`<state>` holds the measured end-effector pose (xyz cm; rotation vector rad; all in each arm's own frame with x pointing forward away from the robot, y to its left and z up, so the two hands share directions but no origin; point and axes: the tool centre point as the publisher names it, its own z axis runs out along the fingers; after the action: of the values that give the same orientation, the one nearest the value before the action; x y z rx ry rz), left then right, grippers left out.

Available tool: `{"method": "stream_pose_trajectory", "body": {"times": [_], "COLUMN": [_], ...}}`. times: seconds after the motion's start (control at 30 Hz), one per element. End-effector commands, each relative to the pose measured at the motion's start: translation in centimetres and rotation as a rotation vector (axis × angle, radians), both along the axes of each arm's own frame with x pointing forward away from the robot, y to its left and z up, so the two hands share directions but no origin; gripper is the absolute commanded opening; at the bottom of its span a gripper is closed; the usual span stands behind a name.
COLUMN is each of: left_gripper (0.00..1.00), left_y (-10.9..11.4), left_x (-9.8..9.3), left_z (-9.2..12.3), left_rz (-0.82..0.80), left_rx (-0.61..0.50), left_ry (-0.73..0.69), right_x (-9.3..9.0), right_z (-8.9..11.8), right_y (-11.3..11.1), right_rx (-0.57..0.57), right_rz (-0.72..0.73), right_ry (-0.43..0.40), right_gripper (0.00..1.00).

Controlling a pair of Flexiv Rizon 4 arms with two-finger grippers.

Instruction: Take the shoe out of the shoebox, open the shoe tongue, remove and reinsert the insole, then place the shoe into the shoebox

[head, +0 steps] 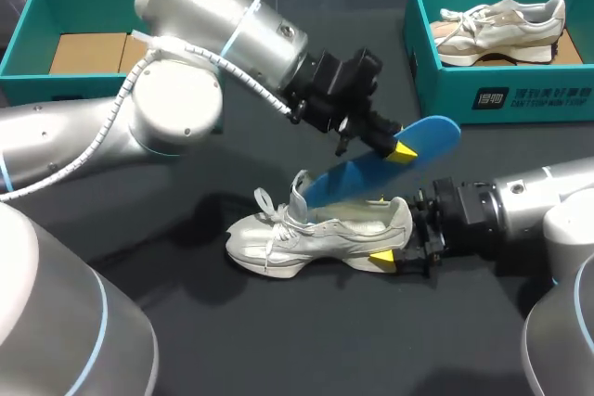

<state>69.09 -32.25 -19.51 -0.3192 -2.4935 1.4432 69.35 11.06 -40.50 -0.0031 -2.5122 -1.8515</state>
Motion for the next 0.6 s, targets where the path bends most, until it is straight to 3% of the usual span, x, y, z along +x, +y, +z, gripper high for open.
{"method": "stream_pose_trajectory", "body": {"times": [0.03,0.57,0.6], "left_gripper": [0.0,0.0,0.0], "left_y": [0.04,0.04,0.26], "left_x": [-0.29,-0.29,-0.86], "left_z": [2.24,2.24,2.83], "left_rz": [-0.01,-0.01,-0.006], "left_rx": [-0.01,-0.01,-0.051], "left_ry": [0.011,0.011,0.023], "right_x": [-0.1,-0.1,-0.1], "right_z": [0.03,0.03,0.03], "right_y": [0.1,0.1,0.1], "right_rx": [-0.005,-0.005,-0.005], "right_rz": [-0.001,-0.001,-0.001], "right_ry": [0.001,0.001,0.001], "right_gripper": [0.0,0.0,0.0]}}
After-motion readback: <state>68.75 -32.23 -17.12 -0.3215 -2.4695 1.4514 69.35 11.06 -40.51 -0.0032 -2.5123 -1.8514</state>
